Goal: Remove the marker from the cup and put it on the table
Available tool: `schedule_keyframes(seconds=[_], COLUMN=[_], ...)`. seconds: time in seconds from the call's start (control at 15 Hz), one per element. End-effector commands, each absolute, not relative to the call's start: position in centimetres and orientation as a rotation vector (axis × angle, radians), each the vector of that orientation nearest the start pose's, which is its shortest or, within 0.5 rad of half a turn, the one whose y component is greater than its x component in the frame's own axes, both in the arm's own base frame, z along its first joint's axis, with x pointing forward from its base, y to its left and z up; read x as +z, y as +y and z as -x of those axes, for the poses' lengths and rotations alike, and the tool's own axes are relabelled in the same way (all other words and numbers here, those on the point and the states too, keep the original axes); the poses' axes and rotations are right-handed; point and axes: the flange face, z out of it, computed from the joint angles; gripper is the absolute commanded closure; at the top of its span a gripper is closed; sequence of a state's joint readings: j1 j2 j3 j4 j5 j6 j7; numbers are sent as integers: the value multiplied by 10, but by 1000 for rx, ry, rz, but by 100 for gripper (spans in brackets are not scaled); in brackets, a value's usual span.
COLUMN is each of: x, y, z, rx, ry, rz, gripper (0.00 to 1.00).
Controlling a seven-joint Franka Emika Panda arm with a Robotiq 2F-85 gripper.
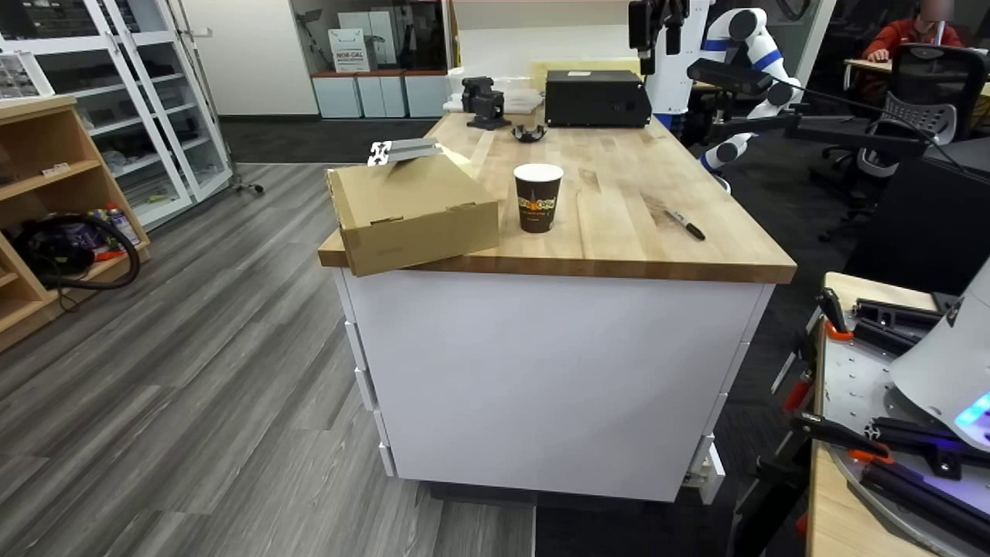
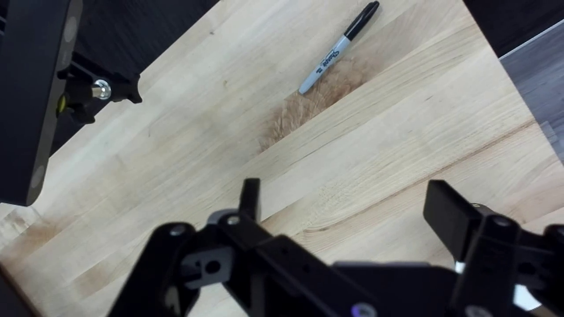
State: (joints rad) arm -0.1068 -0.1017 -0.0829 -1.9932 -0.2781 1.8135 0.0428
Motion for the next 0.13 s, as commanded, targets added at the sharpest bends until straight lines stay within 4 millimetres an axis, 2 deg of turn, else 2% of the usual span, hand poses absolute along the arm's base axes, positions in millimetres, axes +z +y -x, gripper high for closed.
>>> schedule_keyframes(seconds=[0.0,0.07], x=[503,503], y=[-122,-122], z=[-507,-507], rx=[165,165], ry=[261,261], rz=[3380,3380], gripper=[5,5])
